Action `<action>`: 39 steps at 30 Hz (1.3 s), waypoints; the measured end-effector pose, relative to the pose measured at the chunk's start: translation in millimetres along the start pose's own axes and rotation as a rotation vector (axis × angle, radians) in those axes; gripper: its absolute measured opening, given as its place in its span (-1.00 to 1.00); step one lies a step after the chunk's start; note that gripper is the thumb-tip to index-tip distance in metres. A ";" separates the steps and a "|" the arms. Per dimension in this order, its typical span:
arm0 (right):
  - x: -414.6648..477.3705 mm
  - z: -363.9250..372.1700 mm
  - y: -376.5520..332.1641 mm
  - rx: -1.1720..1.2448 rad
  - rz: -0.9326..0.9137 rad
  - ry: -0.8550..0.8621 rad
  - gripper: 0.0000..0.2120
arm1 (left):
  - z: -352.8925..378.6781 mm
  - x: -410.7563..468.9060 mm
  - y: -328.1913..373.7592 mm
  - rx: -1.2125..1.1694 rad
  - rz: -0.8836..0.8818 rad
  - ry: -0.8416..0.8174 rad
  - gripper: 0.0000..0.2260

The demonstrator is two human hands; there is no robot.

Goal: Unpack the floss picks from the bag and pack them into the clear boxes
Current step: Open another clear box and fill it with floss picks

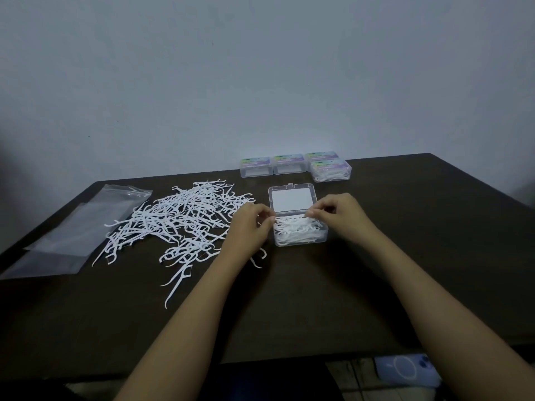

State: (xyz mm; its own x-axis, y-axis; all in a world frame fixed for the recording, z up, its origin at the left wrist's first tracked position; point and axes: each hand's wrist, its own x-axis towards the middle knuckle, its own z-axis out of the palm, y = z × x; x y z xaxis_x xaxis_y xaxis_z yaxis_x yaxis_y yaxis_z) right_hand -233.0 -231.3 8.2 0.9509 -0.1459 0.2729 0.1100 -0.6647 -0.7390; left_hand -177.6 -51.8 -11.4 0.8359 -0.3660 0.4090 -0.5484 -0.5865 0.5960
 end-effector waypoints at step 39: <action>-0.1 -2.3 1.1 -0.234 -0.131 -0.143 -0.83 | 9.3 -3.5 7.5 -0.252 -0.105 0.012 -0.92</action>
State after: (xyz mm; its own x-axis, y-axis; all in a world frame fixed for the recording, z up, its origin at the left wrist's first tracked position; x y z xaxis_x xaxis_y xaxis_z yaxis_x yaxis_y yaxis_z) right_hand -233.6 -233.7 8.8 0.9658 0.0461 0.2550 0.1810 -0.8243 -0.5365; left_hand -184.5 -61.6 -14.8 0.8891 -0.3033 0.3427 -0.4478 -0.4221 0.7882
